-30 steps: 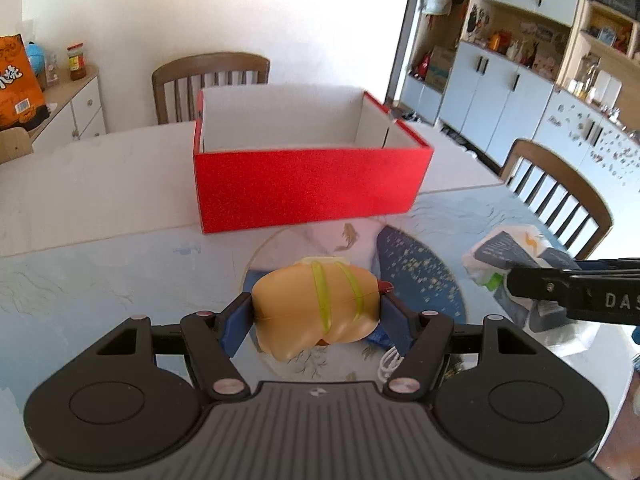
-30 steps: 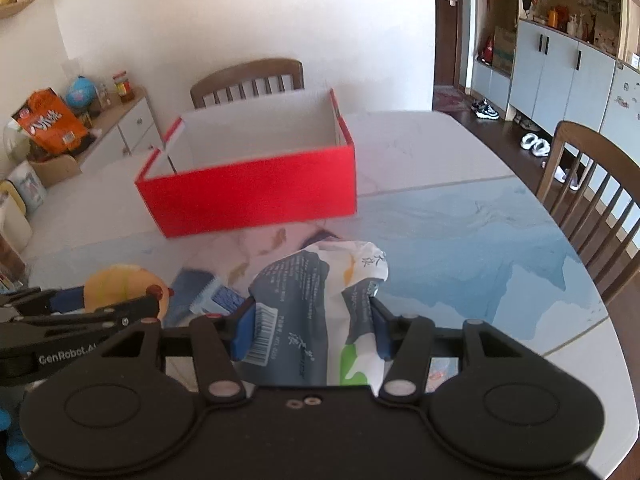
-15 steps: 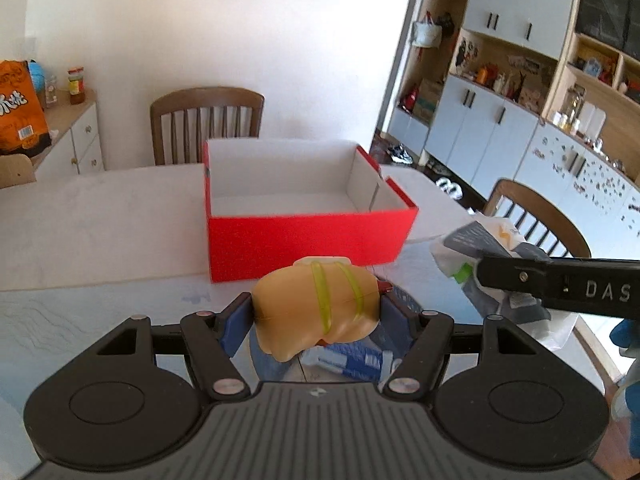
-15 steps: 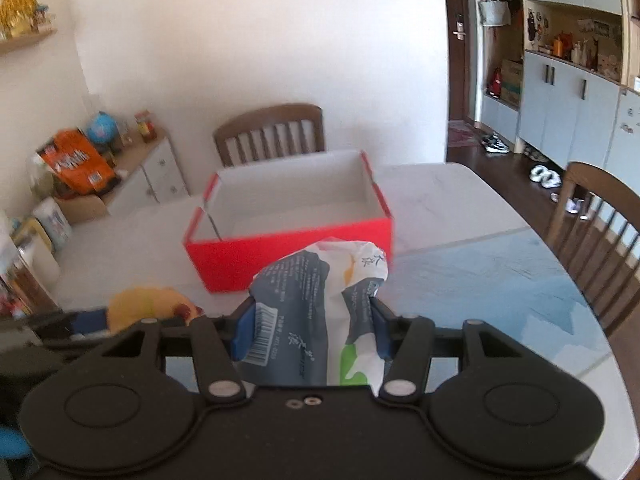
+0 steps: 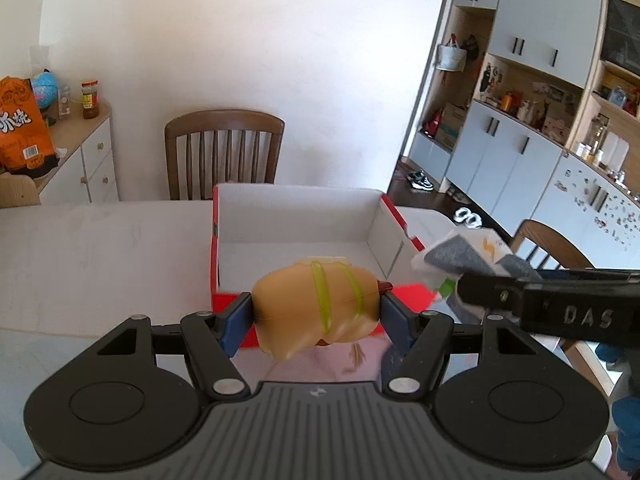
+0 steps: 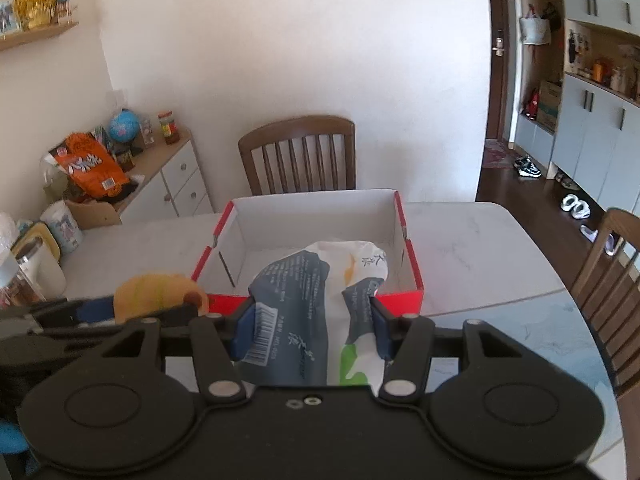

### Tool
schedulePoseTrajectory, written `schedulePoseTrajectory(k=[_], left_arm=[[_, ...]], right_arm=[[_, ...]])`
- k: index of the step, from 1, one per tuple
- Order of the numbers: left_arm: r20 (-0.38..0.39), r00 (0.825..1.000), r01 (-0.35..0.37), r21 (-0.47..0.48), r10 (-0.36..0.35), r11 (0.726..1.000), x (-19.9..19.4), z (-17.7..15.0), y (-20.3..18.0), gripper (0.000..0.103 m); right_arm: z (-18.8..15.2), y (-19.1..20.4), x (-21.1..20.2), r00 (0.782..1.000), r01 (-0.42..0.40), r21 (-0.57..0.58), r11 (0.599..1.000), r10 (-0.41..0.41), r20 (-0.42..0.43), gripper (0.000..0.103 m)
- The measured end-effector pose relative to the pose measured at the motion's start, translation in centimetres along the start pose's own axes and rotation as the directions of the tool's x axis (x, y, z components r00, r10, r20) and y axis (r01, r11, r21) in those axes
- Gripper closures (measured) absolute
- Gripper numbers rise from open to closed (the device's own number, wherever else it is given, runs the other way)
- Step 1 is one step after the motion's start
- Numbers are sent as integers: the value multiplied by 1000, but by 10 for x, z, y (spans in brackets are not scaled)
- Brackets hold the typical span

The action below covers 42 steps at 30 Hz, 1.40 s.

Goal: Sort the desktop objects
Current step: 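Lift and carry yellow toy with left tool while right tool carries bag to red box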

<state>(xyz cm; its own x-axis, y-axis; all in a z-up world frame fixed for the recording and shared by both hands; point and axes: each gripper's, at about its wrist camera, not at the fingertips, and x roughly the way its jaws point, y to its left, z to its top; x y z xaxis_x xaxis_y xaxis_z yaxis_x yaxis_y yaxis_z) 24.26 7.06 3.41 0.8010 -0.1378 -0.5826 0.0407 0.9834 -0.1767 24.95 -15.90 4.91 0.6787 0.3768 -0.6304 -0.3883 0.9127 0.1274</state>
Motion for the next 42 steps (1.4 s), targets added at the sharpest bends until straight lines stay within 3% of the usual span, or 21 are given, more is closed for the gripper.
schedulePoseTrajectory(k=[10, 17, 25, 31, 34, 42], left_arm=[[-17, 998, -58, 3, 58, 998, 48, 29, 1, 35], [-44, 995, -85, 22, 86, 996, 79, 41, 5, 35], [-62, 993, -94, 57, 98, 994, 114, 61, 7, 35], [-106, 992, -55, 92, 65, 994, 144, 69, 10, 35], [-134, 989, -48, 106, 62, 993, 159, 72, 14, 35], [-203, 976, -49, 149, 79, 988, 196, 77, 26, 35]], right_arm=[[32, -15, 45, 997, -53, -10, 999, 53, -55, 47], [45, -24, 69, 998, -38, -47, 998, 36, -54, 47], [59, -31, 101, 998, -36, -87, 996, 30, -63, 47], [60, -37, 124, 995, -42, -109, 993, 32, -90, 47], [62, -37, 137, 991, -74, -112, 991, 61, -115, 47], [55, -38, 162, 990, -58, -153, 986, 37, -138, 47]])
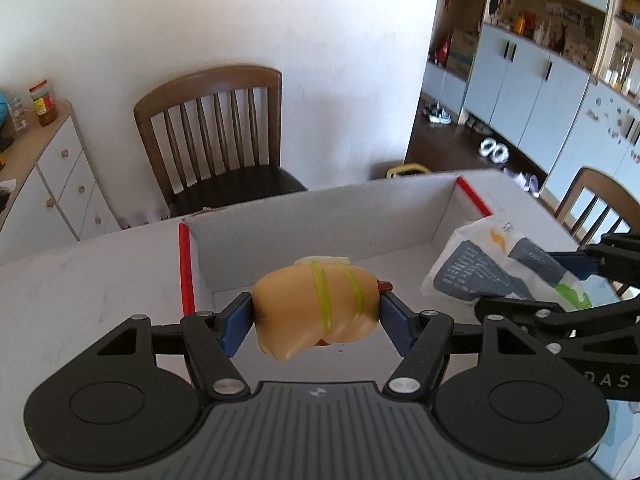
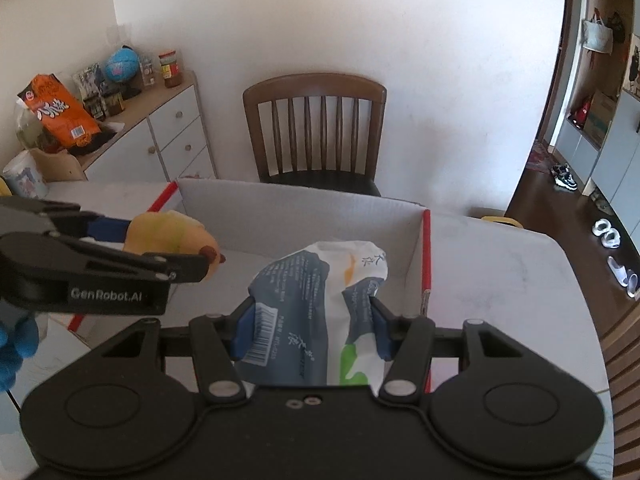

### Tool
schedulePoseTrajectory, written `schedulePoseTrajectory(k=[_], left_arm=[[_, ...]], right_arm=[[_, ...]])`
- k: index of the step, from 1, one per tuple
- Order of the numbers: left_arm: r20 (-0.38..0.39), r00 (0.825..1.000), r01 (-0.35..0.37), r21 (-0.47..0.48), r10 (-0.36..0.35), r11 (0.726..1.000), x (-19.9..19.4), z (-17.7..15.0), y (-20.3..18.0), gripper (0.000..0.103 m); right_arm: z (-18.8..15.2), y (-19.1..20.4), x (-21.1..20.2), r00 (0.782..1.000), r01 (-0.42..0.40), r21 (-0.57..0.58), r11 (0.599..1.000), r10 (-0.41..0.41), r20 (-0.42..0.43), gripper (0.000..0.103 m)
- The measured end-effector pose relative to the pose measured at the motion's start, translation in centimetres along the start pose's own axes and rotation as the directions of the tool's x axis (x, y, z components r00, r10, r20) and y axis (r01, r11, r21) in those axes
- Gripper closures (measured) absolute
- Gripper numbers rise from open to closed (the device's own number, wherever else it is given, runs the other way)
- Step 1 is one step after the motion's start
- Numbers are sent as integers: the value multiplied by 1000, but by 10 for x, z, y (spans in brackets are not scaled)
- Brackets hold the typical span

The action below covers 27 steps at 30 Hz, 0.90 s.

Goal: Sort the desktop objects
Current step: 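Lift and carry yellow toy with left tool while right tool carries bag to red box, then open left tool to drop toy in box while right tool releases bag inside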

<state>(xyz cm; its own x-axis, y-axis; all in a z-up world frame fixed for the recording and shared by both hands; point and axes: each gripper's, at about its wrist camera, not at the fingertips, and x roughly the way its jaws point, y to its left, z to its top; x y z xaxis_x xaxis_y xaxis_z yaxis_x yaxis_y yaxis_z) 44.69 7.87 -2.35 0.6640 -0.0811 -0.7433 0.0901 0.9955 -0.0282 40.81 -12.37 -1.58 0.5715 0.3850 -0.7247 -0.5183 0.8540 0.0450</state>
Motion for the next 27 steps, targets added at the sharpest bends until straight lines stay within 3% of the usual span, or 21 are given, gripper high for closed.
schedulePoseTrajectory(k=[7, 16, 27], left_arm=[[-100, 995, 3, 37, 1, 999, 35, -2, -3, 35], [-201, 980, 19, 75, -4, 997, 71, -8, -4, 35], [-249, 968, 63, 112, -33, 992, 84, -7, -13, 35]], right_arm=[[-3, -1, 27, 999, -2, -17, 1000, 1, -44, 47], [-16, 7, 56, 994, -5, -128, 992, -9, -107, 47], [-22, 11, 70, 982, -40, -164, 986, 8, -191, 47]])
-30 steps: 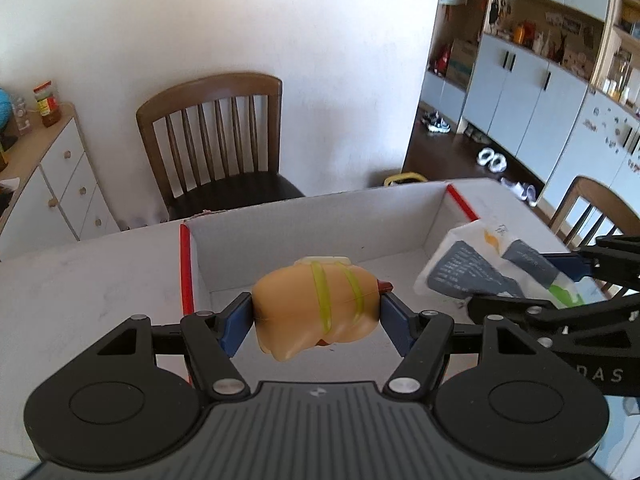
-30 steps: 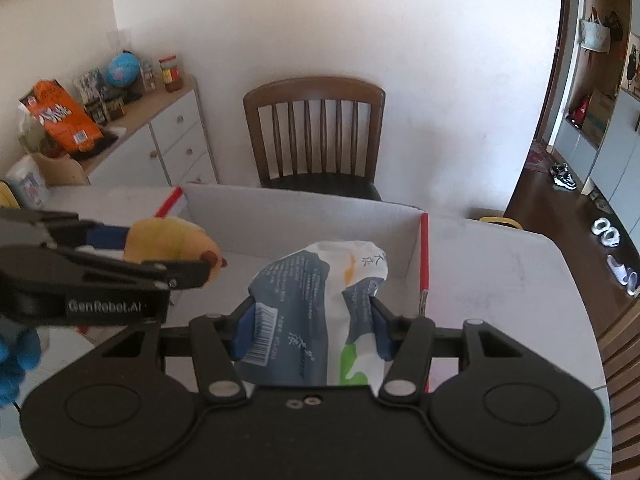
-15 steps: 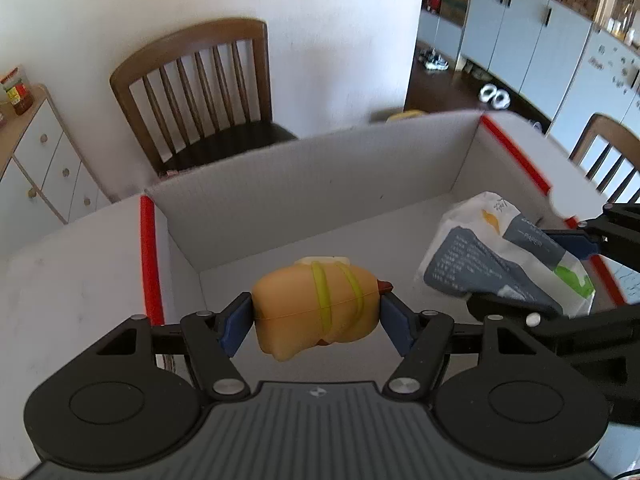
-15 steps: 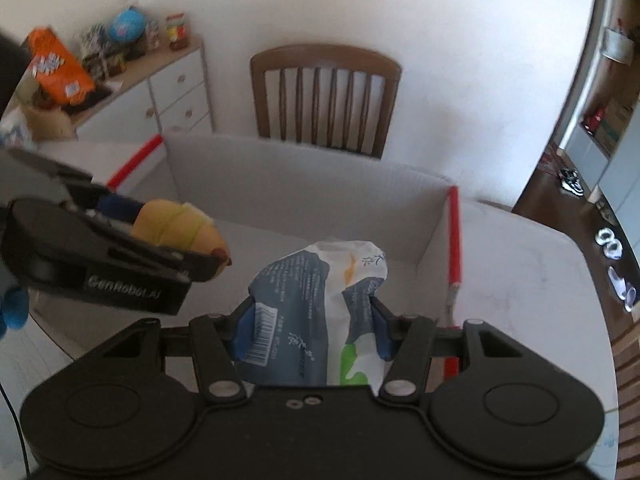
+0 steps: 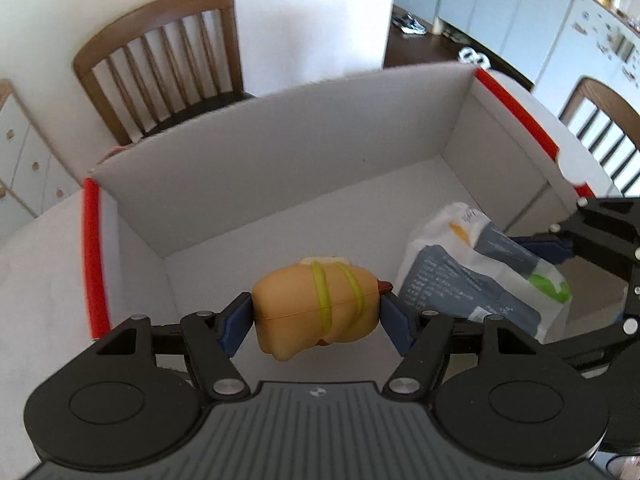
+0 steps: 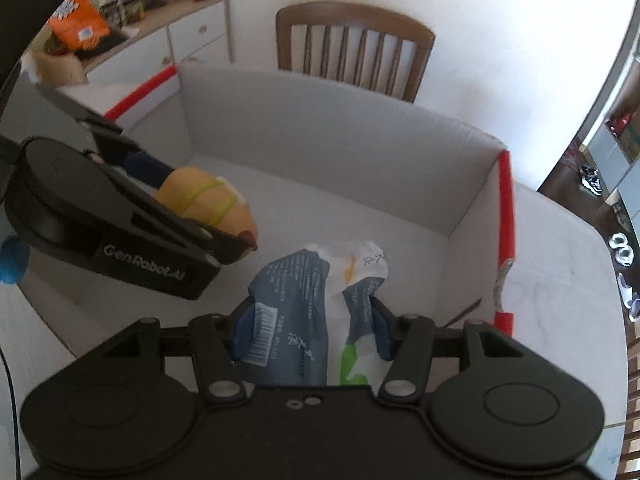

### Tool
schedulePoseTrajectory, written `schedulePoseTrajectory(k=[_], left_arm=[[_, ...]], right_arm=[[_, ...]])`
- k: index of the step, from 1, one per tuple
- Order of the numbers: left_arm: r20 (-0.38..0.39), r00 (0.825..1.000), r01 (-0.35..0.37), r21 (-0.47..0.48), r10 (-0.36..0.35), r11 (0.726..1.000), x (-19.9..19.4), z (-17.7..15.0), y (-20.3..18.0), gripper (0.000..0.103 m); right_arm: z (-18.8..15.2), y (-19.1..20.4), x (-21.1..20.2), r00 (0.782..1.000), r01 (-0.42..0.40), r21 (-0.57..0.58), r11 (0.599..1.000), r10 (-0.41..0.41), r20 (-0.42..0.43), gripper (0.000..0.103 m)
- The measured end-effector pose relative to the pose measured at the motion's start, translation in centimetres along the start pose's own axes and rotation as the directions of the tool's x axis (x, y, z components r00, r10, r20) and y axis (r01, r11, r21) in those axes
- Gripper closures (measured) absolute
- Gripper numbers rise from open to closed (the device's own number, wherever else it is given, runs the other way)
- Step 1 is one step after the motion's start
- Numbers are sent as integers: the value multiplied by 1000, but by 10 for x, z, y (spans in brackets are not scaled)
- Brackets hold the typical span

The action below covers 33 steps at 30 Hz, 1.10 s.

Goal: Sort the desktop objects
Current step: 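Open left tool to drop toy in box while right tool releases bag inside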

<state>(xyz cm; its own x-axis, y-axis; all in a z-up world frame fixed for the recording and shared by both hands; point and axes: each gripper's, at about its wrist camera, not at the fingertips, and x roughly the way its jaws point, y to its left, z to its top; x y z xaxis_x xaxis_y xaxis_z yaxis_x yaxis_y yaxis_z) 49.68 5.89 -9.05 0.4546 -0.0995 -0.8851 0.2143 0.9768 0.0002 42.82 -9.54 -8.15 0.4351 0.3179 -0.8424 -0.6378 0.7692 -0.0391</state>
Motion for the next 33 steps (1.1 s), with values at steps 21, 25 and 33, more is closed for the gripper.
schedulePoseTrajectory(k=[21, 25, 33], left_arm=[[-79, 997, 9, -50, -13, 999, 1, 1, 0, 21], [-58, 997, 37, -66, -41, 997, -9, 0, -1, 21], [-22, 999, 40, -59, -42, 997, -32, -1, -9, 21]], right_arm=[[-2, 8, -5, 999, 37, -77, 996, -37, -5, 27], [1, 2, -9, 1000, 19, -53, 998, -20, -4, 27], [1, 2, -25, 1000, 15, -40, 999, -15, 21, 27]])
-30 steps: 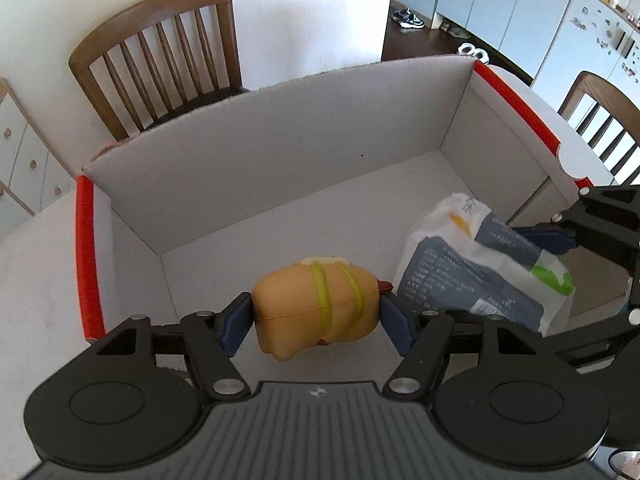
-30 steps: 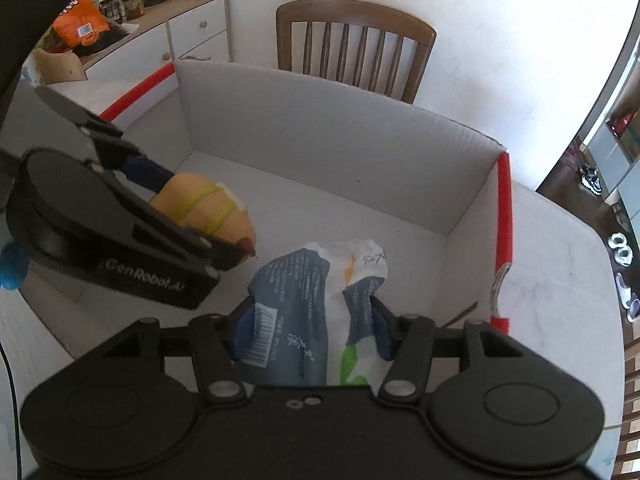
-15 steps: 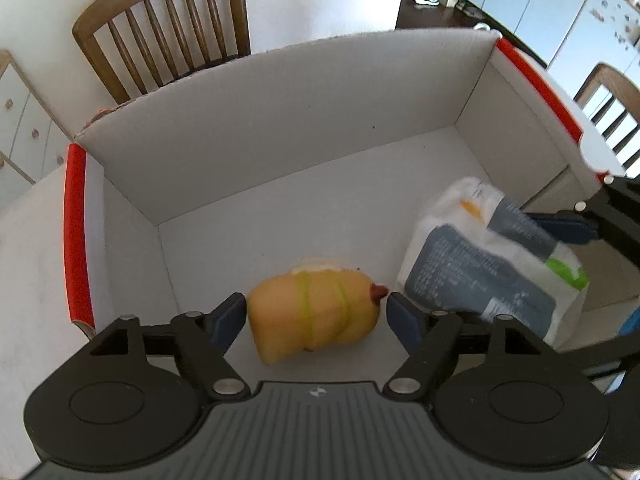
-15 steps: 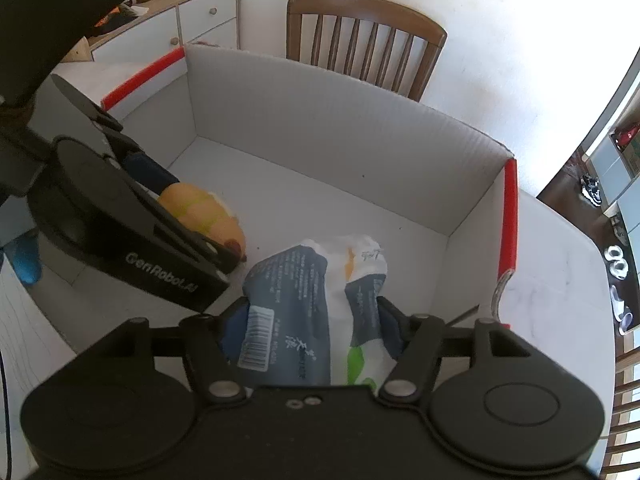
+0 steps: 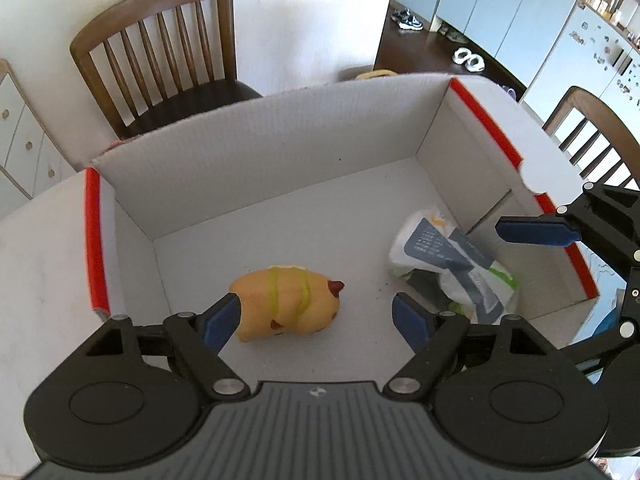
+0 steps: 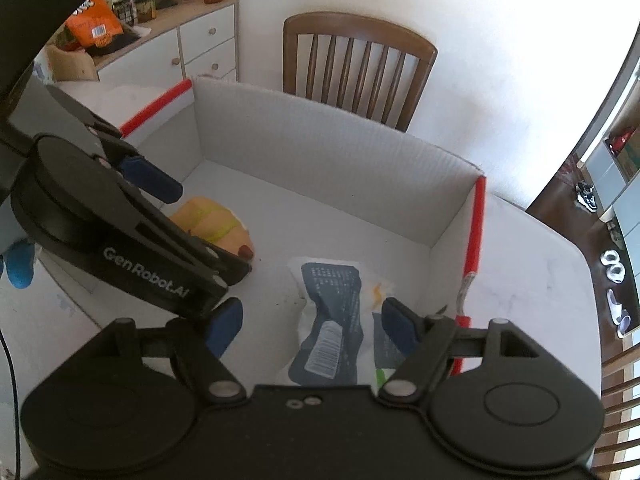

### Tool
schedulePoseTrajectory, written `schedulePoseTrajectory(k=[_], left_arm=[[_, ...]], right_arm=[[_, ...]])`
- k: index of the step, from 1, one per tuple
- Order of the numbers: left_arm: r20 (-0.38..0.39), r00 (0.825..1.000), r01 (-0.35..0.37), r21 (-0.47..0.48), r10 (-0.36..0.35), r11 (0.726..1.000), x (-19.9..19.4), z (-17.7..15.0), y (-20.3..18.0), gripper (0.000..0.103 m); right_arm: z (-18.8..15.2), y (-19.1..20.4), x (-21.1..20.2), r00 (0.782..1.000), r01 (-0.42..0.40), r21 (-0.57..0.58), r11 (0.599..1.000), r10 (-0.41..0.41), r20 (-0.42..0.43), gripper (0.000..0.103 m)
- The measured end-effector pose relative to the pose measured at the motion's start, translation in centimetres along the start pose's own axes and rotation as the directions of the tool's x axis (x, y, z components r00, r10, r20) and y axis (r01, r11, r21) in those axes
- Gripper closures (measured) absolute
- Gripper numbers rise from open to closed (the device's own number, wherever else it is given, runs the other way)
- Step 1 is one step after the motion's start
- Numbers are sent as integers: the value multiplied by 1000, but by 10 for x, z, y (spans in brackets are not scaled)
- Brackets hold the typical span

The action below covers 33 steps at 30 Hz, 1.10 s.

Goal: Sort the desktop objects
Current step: 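Open left tool to drop toy in box while right tool releases bag inside, then withdraw both open tools from the red box back over the table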

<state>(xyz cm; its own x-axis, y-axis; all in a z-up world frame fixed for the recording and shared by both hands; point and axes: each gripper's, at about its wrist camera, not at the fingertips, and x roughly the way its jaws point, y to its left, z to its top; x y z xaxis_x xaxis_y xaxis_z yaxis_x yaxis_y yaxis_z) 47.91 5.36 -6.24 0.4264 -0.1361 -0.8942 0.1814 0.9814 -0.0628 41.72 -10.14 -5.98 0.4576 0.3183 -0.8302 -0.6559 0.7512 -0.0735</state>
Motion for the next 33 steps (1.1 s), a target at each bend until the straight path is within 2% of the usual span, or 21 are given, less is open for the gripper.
schedulePoseTrajectory(k=[9, 15, 23, 33], left_arm=[[77, 997, -30, 20, 28, 999, -44, -5, -8, 21], [136, 991, -24, 26, 20, 999, -77, -12, -17, 21], [196, 980, -39, 18, 34, 999, -116, -32, -27, 21], [270, 963, -20, 6, 17, 1000, -164, -63, -32, 21]], right_arm=[[-3, -5, -33, 999, 20, 40, 999, -21, 42, 27], [-6, -7, -64, 997, 36, 59, 998, -41, 72, 27], [-20, 0, -97, 993, 42, 80, 996, -51, 105, 26], [-38, 16, -142, 988, 13, 98, 995, -28, 149, 26]])
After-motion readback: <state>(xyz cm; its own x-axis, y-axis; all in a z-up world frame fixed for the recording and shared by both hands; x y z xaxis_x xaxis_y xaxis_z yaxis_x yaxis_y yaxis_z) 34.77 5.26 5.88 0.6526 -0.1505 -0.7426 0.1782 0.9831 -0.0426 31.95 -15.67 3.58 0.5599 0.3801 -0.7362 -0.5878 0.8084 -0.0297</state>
